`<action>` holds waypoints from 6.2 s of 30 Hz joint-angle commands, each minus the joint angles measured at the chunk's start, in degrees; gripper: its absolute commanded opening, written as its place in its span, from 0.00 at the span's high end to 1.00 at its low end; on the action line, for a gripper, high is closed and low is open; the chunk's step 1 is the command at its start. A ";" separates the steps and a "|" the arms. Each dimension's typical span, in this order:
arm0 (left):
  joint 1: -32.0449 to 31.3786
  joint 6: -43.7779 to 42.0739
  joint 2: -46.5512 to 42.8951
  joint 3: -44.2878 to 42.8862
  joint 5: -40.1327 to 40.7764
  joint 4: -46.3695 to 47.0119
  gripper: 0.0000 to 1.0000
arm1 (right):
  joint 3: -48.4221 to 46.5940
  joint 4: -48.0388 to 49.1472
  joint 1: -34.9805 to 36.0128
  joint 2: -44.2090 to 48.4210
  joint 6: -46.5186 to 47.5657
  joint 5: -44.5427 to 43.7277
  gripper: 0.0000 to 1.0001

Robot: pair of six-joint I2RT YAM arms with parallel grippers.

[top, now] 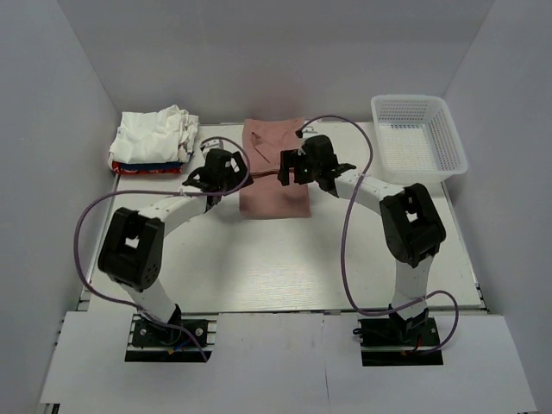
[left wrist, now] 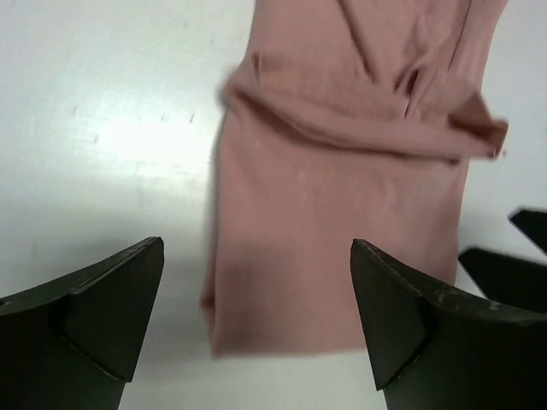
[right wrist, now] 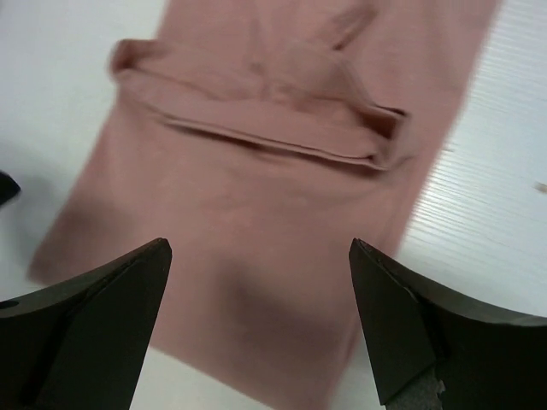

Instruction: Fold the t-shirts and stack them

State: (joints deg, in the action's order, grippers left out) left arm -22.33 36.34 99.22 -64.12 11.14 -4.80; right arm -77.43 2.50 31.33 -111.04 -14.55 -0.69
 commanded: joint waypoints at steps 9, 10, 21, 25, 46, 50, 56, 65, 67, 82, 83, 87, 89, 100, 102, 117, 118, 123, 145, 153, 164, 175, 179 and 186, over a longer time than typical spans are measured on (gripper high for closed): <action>-0.35 7.34 -27.74 24.72 -0.33 -9.88 0.00 | -12.03 4.18 3.91 -11.80 1.72 13.79 0.10; -0.35 7.34 -28.81 25.35 -0.85 -10.66 0.00 | -14.65 3.13 3.74 -12.70 1.45 13.35 0.10; 0.18 7.34 -33.21 26.59 -0.59 -15.51 0.00 | -39.55 -2.41 1.10 -29.22 1.01 1.04 0.10; 0.18 5.24 -31.99 25.98 -1.90 -11.82 0.00 | -33.70 -0.93 0.48 -23.27 2.59 2.71 0.10; 0.18 0.49 -1.05 12.17 -12.96 1.88 0.20 | 27.06 8.22 0.04 20.34 -10.67 -5.03 0.10; 0.18 0.49 2.20 10.77 -13.51 2.59 0.25 | 29.17 10.06 0.31 18.50 -12.26 0.16 0.10; 0.71 1.02 3.96 10.50 -15.18 2.07 0.56 | 28.65 9.27 0.22 15.60 -13.67 2.36 0.11; 0.71 1.02 4.57 12.35 -16.41 2.69 0.76 | 27.60 7.60 -0.04 11.12 -17.80 -0.88 0.32; 0.71 1.02 5.11 12.35 -16.94 2.17 0.84 | 26.72 7.69 -0.04 10.15 -17.89 -1.16 0.37; -0.88 -3.20 -3.14 13.84 -22.54 -0.74 1.00 | 31.36 7.17 0.75 18.46 -15.43 0.07 1.00; -1.40 -3.90 -4.63 14.89 -24.04 -0.22 1.00 | 33.29 7.08 1.01 21.89 -15.77 3.64 1.00; -2.11 -3.91 -12.45 16.48 -25.64 -4.58 1.00 | 37.86 3.67 1.89 31.66 -16.30 6.48 1.00; -2.72 -3.91 -17.71 17.62 -26.95 -6.62 1.00 | 38.58 1.90 2.59 36.82 -17.35 7.19 1.00; -3.86 -6.10 -23.03 11.57 -31.79 -10.84 1.00 | 30.78 -8.04 4.79 46.27 -17.97 8.52 1.00; -2.82 -5.58 -21.70 8.40 -31.00 -10.32 1.00 | 29.27 -9.26 4.53 45.22 -19.46 5.28 1.00; -0.36 -8.12 -3.35 -14.62 -23.27 -12.78 1.00 | 9.59 -13.23 -0.48 31.42 -19.91 -8.54 1.00; -0.35 -8.12 -2.03 -17.42 -22.39 -13.65 1.00 | 8.36 -12.70 -0.83 30.81 -19.56 -8.54 1.00; 2.37 -8.12 4.22 -24.55 -20.72 -15.15 1.00 | 0.90 -14.02 -4.17 22.21 -18.06 -5.30 1.00; 8.70 -5.48 37.19 -57.35 -28.36 -7.60 0.00 | -34.64 -7.89 -14.81 -19.82 -15.87 8.42 0.10; 6.78 -13.73 24.63 -41.37 -30.03 -1.90 0.00 | -19.20 1.35 -14.89 -7.62 -12.52 13.42 0.10; 3.52 -11.65 21.98 -26.60 -42.34 2.60 0.00 | -1.51 10.23 -10.42 -2.07 -15.60 28.02 0.10; 0.89 -8.48 13.04 -2.17 -40.32 5.05 0.00 | 19.05 19.02 -5.42 -1.91 -23.24 25.56 0.10; -1.39 -9.00 7.16 4.86 -40.32 4.18 0.00 | 30.28 20.44 -1.81 4.94 -22.47 21.80 0.10; -5.00 -9.71 -8.33 12.70 -29.10 -2.66 0.00 | 38.50 12.89 2.15 24.44 -19.04 14.58 0.10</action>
State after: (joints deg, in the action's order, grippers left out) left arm -26.76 27.09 97.12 -51.55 -25.54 -2.59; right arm -40.18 22.37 32.88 -93.36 -35.75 18.22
